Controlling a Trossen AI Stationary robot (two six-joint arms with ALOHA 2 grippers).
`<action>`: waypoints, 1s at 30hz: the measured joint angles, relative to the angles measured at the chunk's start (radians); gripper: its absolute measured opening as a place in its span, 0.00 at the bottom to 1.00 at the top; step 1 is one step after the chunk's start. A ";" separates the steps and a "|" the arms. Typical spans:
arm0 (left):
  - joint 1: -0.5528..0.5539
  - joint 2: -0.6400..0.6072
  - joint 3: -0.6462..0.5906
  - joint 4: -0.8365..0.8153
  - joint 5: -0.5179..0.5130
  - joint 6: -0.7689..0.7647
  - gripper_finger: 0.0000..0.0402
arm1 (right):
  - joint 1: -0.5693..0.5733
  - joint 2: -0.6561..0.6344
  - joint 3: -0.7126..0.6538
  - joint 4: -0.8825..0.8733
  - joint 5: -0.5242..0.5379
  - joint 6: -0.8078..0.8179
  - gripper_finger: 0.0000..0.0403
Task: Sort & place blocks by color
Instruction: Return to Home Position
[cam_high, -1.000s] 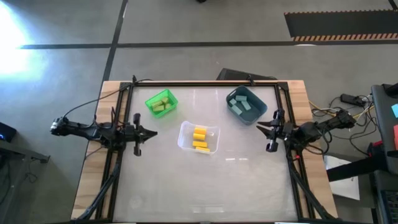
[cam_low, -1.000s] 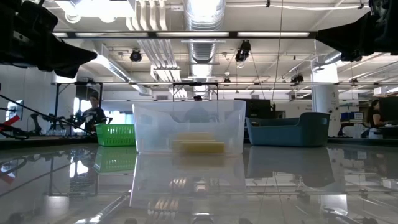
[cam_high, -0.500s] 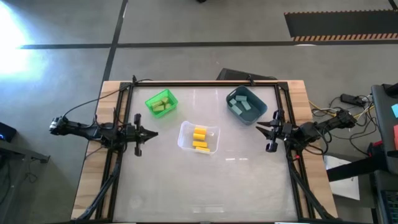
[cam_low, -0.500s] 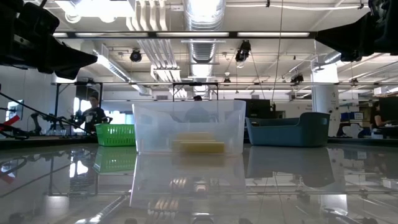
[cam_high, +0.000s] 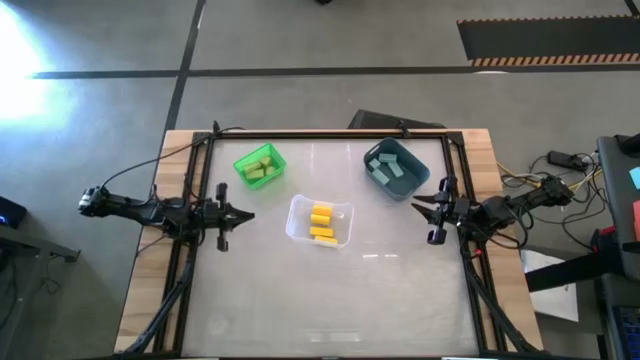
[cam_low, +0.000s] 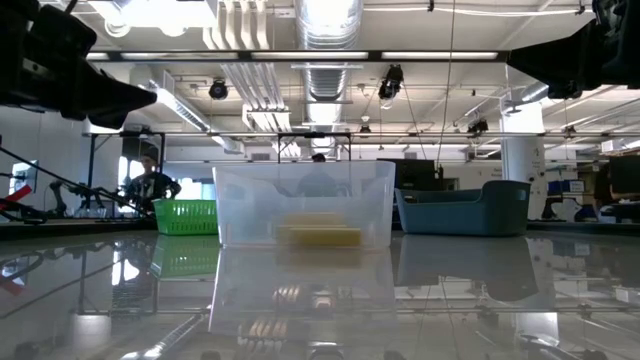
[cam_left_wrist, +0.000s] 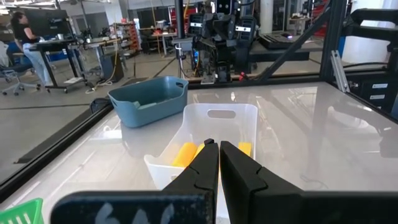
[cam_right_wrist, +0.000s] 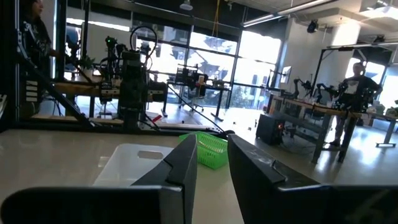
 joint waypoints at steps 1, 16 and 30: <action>0.000 0.003 0.000 0.000 0.000 0.000 0.00 | 0.000 0.000 0.000 0.000 0.000 0.000 0.20; 0.000 0.043 0.000 0.000 0.000 0.000 0.00 | 0.000 0.000 0.000 0.000 0.000 0.000 0.17; 0.000 0.062 0.000 0.000 0.000 0.000 0.00 | 0.000 0.000 0.000 0.000 0.000 0.000 0.20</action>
